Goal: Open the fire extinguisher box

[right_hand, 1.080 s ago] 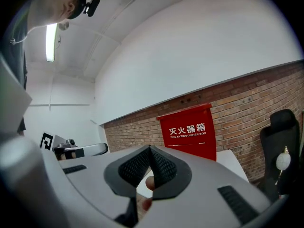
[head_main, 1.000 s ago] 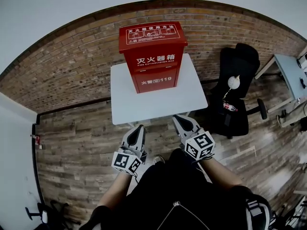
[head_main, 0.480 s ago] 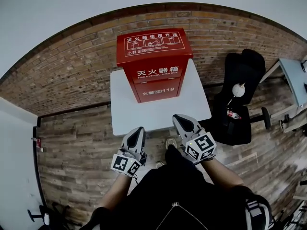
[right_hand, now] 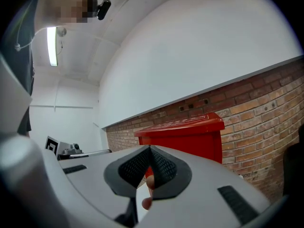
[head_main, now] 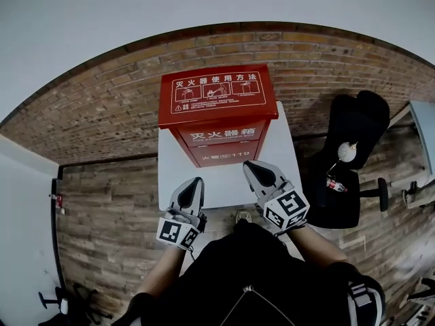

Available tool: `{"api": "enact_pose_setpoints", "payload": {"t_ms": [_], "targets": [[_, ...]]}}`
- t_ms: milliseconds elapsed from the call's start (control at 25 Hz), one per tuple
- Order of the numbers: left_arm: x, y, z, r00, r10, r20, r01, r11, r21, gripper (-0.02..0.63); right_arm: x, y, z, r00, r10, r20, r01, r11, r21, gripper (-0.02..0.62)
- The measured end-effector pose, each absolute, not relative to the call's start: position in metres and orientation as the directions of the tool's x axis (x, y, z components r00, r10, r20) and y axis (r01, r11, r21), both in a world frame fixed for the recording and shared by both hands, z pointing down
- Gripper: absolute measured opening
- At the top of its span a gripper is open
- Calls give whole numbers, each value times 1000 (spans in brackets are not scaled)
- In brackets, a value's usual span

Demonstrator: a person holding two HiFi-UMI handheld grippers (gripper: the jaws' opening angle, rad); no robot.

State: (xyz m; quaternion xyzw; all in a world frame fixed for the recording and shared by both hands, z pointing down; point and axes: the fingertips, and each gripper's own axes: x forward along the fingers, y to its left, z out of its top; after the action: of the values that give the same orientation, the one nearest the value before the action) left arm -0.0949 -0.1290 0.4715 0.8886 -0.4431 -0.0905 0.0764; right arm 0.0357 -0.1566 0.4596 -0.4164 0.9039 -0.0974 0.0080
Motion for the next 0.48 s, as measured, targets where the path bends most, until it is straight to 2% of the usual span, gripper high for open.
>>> {"api": "enact_pose_setpoints", "payload": {"t_ms": [280,480], "targets": [[-66,-165,464,576,-814,-71,-793,-578,189,49,47,-198,450,-707,-704,66,-701,684,-204,18],[-58,-178,461,562,-826,-41,-820,-563,99,49,48,-215,459,-718,-690,90,-690,689,-221,18]]}}
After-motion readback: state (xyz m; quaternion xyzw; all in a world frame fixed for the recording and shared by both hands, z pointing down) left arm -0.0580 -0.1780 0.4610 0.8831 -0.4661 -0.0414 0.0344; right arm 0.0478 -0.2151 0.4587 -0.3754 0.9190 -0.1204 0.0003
